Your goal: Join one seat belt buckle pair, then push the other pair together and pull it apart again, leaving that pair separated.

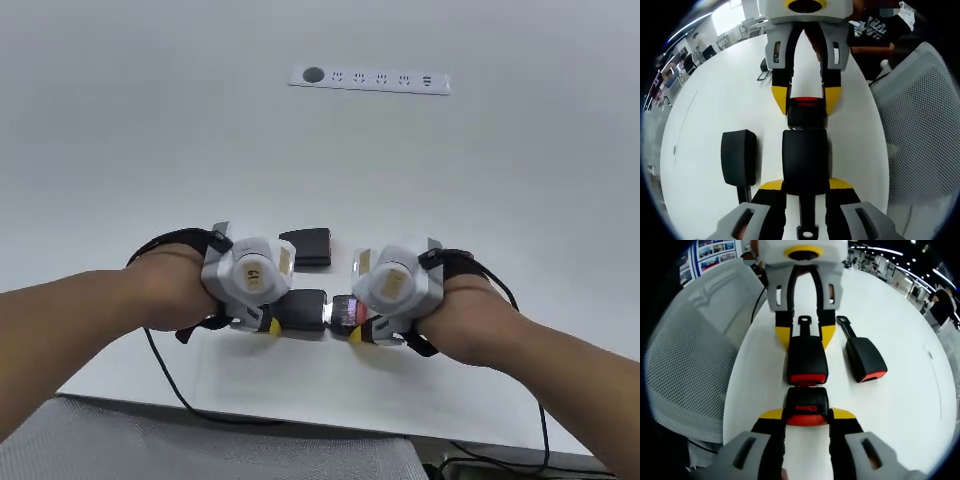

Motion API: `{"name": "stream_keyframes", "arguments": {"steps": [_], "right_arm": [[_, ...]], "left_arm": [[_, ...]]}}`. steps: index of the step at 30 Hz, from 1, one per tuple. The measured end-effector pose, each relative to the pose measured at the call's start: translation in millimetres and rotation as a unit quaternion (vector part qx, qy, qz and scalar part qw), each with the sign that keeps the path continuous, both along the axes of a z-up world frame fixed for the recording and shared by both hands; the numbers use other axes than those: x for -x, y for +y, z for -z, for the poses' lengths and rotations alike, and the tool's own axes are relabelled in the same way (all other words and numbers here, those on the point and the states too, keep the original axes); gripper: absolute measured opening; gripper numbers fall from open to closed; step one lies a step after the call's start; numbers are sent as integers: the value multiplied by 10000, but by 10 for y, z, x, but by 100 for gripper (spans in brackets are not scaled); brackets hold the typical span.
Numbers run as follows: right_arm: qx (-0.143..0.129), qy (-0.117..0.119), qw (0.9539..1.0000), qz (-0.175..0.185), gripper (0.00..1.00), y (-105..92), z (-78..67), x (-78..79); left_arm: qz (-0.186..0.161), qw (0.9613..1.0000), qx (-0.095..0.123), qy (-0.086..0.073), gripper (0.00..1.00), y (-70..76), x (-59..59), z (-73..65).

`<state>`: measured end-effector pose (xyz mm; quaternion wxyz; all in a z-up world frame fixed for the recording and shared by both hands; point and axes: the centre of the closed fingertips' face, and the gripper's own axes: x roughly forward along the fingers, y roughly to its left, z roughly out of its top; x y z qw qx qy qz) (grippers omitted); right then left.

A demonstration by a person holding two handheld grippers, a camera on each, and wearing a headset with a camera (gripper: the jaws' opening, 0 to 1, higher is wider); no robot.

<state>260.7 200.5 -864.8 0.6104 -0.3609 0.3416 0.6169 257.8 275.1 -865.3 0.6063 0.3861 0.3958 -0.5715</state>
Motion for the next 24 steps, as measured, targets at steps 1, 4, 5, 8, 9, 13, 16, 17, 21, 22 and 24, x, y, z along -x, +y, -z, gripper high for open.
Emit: {"name": "stream_keyframes", "arguments": {"steps": [1, 4, 5, 8, 9, 13, 16, 17, 21, 22, 24], "right_arm": [[-1, -2, 10000, 0, 32, -1, -2, 4], [-22, -24, 10000, 30, 32, -7, 1, 17], [-27, -25, 10000, 30, 32, -7, -2, 16], [-35, -26, 10000, 20, 32, -13, -2, 22], [-49, -27, 10000, -3, 32, -16, -3, 23], [-219, 36, 9997, -131, 32, -36, -13, 16], [-279, 54, 9995, -117, 32, -46, -14, 15], [-281, 38, 9995, -102, 32, -42, -15, 17], [-289, 17, 9996, -40, 33, -39, -7, 14], [-291, 18, 9996, -31, 33, -40, -7, 16], [-284, 10, 9996, -35, 33, -38, -14, 18]], "left_arm": [[1, 10000, -9, 1, 29, -1, 0, 0], [-58, 10000, -41, -4, 30, 0, 7, 3], [-67, 10000, -35, -6, 30, 1, 8, 3], [-111, 9999, 17, 6, 30, 14, 3, 2], [-114, 9999, 25, 12, 30, 14, 2, 1], [-123, 9999, -20, 108, 30, 27, -12, 1], [-83, 9998, -97, 138, 30, 31, -21, -2], [-112, 9998, -68, 137, 30, 34, -23, -3], [-165, 9998, 45, 97, 30, 46, -24, -8], [-149, 9998, 50, 87, 30, 44, -24, -9], [-134, 9999, 43, 87, 30, 41, -23, -10]]}}
